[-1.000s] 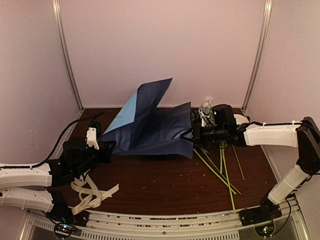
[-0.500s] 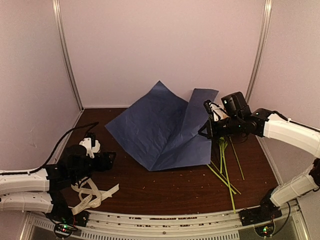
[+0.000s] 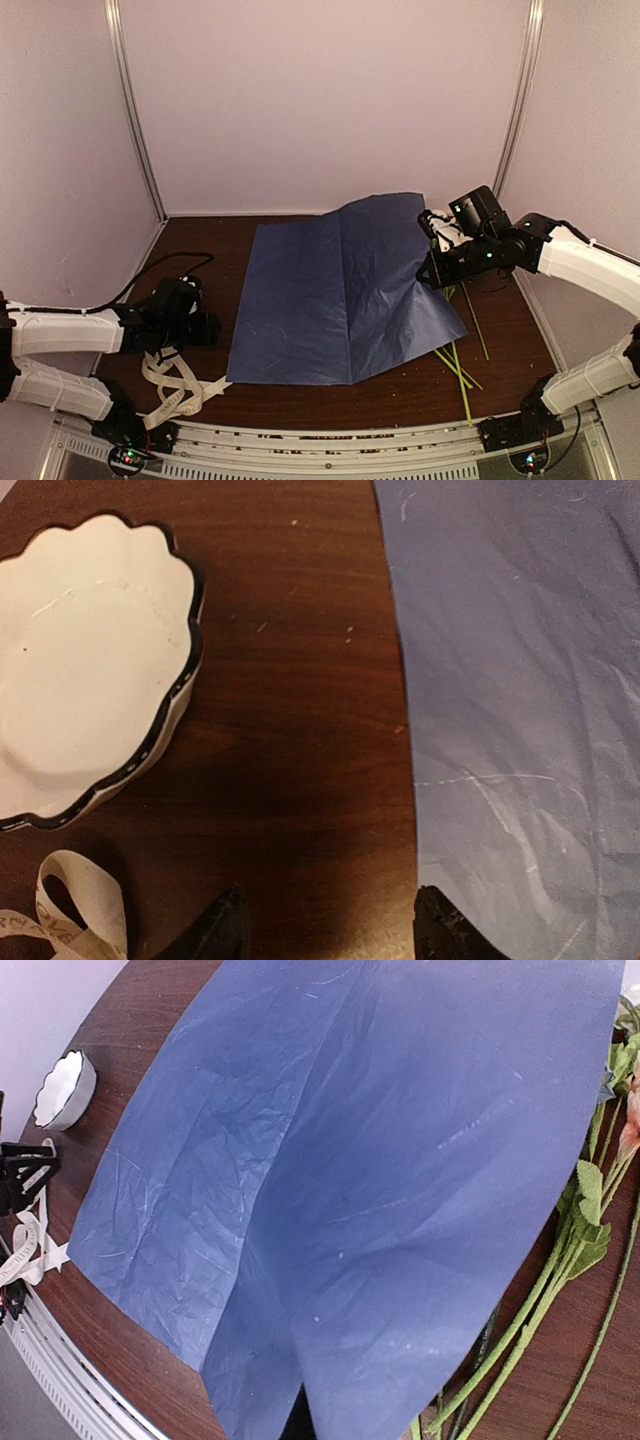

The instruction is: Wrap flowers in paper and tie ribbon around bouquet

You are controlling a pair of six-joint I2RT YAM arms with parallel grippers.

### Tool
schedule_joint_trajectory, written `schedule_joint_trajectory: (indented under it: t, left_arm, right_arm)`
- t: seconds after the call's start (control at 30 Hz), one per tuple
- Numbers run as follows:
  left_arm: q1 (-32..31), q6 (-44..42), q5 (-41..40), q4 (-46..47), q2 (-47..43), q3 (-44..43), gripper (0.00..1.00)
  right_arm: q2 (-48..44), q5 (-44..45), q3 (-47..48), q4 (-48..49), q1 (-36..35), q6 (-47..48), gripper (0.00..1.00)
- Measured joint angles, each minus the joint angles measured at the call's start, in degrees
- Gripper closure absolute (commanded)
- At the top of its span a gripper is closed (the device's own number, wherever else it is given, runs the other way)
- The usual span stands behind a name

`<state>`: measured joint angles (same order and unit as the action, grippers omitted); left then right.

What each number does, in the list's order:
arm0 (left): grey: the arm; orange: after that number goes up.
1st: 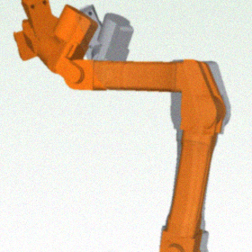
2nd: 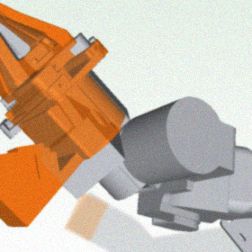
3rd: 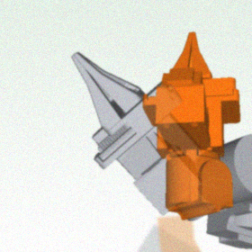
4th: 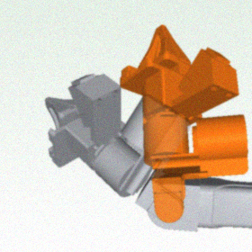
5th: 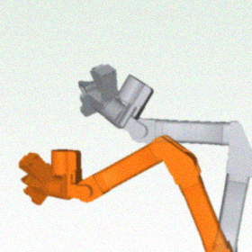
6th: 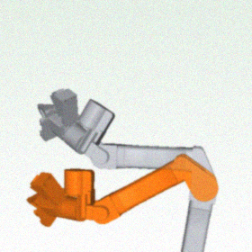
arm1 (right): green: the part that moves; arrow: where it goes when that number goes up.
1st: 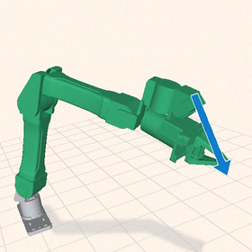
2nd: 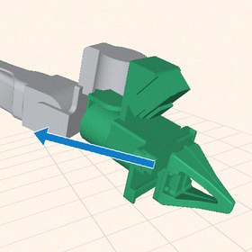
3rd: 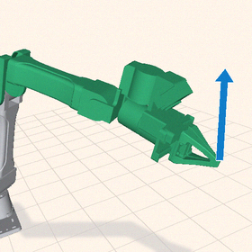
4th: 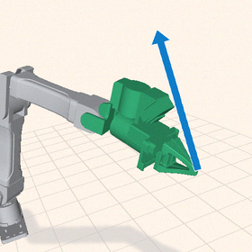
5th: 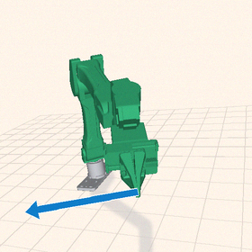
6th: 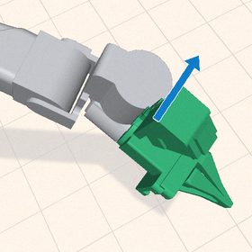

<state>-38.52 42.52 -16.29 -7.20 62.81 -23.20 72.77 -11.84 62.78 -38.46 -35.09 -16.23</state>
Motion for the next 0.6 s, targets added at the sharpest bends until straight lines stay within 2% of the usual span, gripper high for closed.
schedule_joint_trajectory:
  t: [0.1, 0.27, 0.6]
  left_arm:
    - [2.5, -0.1, 1.6, -0.2, 6.3, -1.8, 0.44]
    - [7.7, -0.3, 5.4, 2.2, 13.6, -3.0, 0.51]
    - [18.1, -2.4, 8.9, 4.4, 21.7, -9.5, 0.53]
  right_arm:
    - [0.0, -0.4, 0.0, 0.1, 0.0, 0.0, 1.0]
    - [0.0, -1.4, -0.2, 0.9, 0.0, 0.0, 1.0]
    - [0.0, -3.1, -2.2, 2.3, 0.0, 0.0, 1.0]
